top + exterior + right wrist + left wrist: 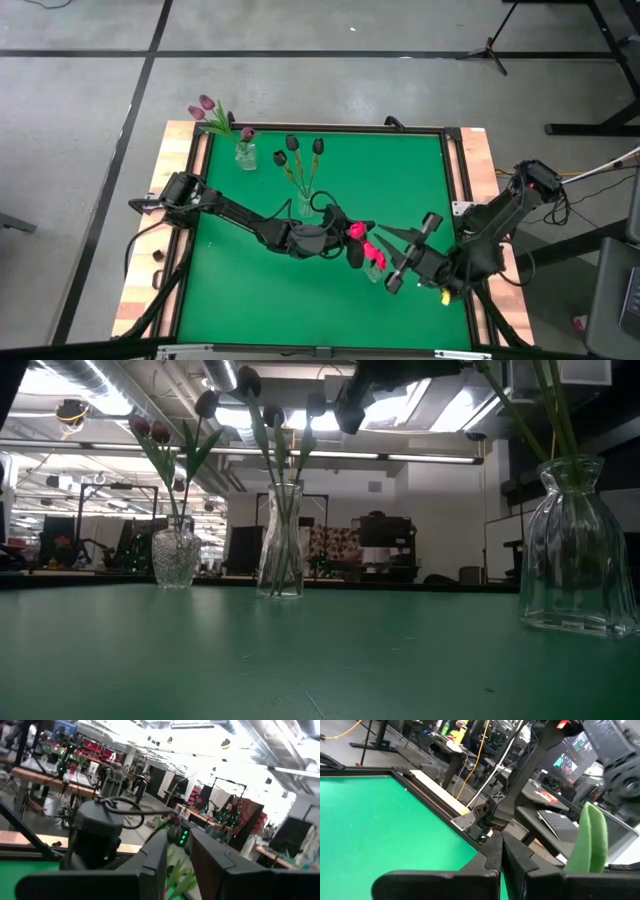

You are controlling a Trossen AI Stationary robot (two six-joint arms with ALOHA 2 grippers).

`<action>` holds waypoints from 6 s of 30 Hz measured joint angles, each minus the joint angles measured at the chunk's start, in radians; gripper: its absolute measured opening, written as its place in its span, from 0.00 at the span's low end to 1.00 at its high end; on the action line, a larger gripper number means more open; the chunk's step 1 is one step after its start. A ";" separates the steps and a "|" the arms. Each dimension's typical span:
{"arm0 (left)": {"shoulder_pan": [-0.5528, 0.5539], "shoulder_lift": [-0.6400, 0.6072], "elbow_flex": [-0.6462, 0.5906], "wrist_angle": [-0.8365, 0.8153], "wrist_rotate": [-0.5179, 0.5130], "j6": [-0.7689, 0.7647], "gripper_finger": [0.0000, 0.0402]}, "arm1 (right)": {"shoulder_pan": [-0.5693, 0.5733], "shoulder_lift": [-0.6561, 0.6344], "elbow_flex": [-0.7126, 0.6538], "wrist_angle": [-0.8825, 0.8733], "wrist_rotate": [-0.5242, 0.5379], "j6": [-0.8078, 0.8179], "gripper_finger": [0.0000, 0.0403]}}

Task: Sort flowers into vase by color
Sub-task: Adjust the pink tulips, then return to Home Position

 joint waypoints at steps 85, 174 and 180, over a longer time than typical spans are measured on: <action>0.037 -0.006 0.000 -0.173 0.130 0.573 0.00 | -0.096 0.001 0.273 -1.017 -0.470 0.812 0.21; -0.594 -0.950 -0.033 -1.165 0.506 0.494 0.00 | 0.591 -0.522 0.276 -1.987 -0.120 1.674 0.21; -0.595 -1.072 -0.176 -0.941 0.795 0.637 0.00 | 0.591 -0.689 0.006 -1.411 -0.359 1.216 0.21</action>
